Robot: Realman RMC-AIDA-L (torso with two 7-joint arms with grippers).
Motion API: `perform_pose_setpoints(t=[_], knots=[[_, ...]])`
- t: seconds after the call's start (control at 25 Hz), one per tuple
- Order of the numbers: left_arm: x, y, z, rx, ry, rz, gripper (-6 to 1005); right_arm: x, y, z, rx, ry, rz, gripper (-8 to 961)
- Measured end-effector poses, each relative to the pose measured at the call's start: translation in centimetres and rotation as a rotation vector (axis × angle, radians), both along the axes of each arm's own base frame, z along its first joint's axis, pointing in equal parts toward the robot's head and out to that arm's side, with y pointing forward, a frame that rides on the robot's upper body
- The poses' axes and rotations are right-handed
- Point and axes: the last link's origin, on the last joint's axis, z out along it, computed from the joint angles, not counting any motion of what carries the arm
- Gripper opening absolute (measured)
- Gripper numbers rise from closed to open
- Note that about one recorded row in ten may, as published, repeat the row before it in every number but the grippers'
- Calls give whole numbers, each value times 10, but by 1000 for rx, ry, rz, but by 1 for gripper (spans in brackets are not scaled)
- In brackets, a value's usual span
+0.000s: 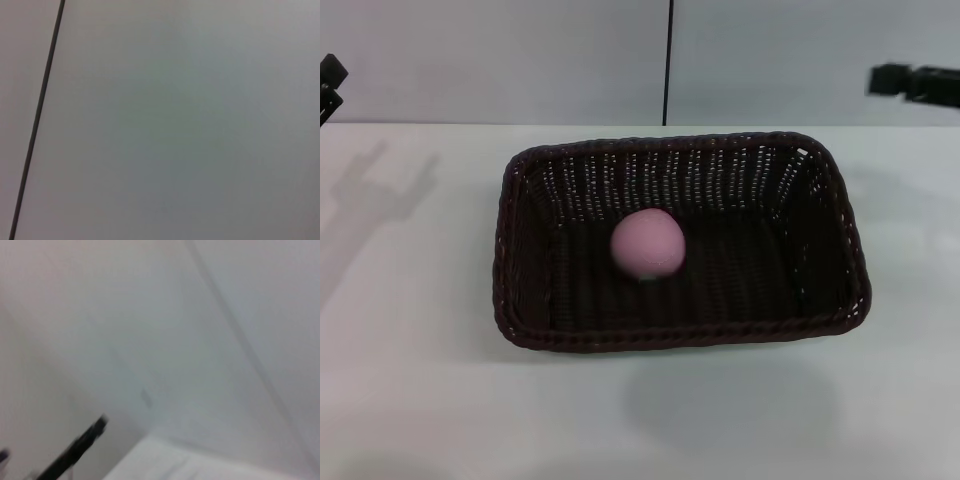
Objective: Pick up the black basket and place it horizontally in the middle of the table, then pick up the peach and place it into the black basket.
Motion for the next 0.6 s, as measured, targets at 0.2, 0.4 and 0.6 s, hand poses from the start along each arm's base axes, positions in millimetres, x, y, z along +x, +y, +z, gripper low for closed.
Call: perform_pose_setpoints(t=[0.2, 0.4, 0.6], knots=[[-6, -11, 1, 45, -16, -8, 786, 38, -22, -11, 294, 116, 34, 702], [-14, -22, 0, 82, -66, 14, 786, 66, -42, -48, 562, 194, 30, 702], [-18, -39, -14, 62, -119, 23, 786, 76, -52, -80, 767, 166, -35, 702]])
